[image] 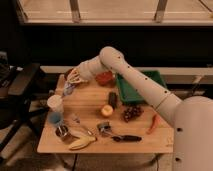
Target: Place towel in plastic cup
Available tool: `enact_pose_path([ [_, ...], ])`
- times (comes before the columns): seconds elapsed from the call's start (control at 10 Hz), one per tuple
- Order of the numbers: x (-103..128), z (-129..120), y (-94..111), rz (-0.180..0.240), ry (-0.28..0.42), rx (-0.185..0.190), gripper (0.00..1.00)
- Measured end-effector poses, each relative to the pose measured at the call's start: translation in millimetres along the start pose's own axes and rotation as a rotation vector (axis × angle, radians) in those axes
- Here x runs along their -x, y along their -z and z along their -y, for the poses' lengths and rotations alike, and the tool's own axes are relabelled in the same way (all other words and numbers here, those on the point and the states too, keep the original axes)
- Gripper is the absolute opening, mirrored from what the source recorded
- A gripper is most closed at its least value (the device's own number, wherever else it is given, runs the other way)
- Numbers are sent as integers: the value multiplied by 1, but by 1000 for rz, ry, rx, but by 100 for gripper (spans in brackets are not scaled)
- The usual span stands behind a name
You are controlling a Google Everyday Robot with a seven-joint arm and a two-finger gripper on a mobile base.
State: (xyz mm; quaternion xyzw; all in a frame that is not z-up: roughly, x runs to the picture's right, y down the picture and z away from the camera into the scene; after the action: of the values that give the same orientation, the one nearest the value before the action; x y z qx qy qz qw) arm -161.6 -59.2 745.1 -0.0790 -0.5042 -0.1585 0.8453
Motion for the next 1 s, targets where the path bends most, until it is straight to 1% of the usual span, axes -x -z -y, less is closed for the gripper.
enact_pose_path([
  [0.2,-1,-1,0,0,-2,0,0],
  [0.4,-3,-1,0,-2,-2,11,0],
  [0.5,-1,-4,-6,1,5,41,0],
  [0.6,9,-9,-17,12,17,77,0],
  [0.7,21,-14,-31,25,22,105,0],
  [0.8,36,-22,-46,44,25,133,0],
  [0.9,52,-32,-59,71,26,153,0],
  [1.0,62,-45,-66,99,21,166,0],
])
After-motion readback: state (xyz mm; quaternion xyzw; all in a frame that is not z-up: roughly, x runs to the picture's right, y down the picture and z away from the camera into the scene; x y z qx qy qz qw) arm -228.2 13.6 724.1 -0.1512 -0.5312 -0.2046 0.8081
